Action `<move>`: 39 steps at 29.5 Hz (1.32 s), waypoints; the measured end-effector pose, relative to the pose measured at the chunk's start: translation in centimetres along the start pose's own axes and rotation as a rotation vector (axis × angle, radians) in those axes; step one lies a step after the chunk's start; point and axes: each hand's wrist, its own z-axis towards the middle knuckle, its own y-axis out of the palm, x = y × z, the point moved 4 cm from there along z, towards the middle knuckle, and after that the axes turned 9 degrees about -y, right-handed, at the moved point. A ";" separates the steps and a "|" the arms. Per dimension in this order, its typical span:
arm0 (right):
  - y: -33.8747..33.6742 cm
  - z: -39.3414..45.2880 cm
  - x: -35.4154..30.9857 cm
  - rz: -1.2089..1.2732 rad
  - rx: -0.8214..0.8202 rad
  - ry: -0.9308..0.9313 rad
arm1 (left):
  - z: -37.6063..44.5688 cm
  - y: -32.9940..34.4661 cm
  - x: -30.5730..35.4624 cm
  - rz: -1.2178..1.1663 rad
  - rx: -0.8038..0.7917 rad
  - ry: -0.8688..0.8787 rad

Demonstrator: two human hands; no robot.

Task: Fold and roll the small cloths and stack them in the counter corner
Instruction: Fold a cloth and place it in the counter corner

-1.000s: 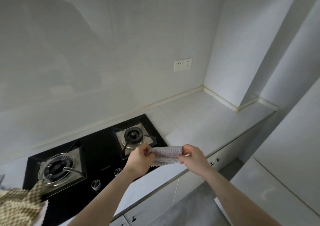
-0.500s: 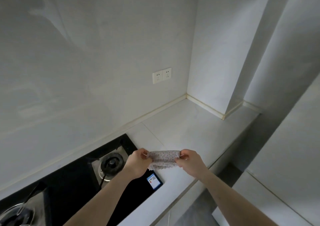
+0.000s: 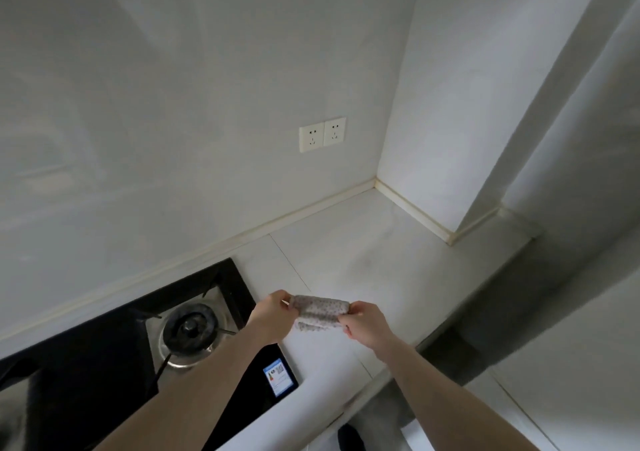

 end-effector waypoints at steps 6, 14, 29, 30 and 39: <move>-1.4 6.4 2.5 0.001 0.034 0.056 | 4.3 2.3 2.0 -0.065 -0.016 -0.075; -6.4 14.9 8.2 -0.100 0.056 0.213 | 8.5 5.0 3.7 0.014 -0.036 -0.204; -10.0 22.2 13.1 0.549 0.263 0.573 | 13.5 7.6 2.4 0.323 -0.054 -0.298; -9.6 22.5 13.7 0.555 0.251 0.581 | 14.0 7.6 2.4 0.339 -0.062 -0.304; -10.2 27.5 12.6 0.654 0.294 0.442 | 19.6 8.0 3.0 0.544 -0.063 -0.321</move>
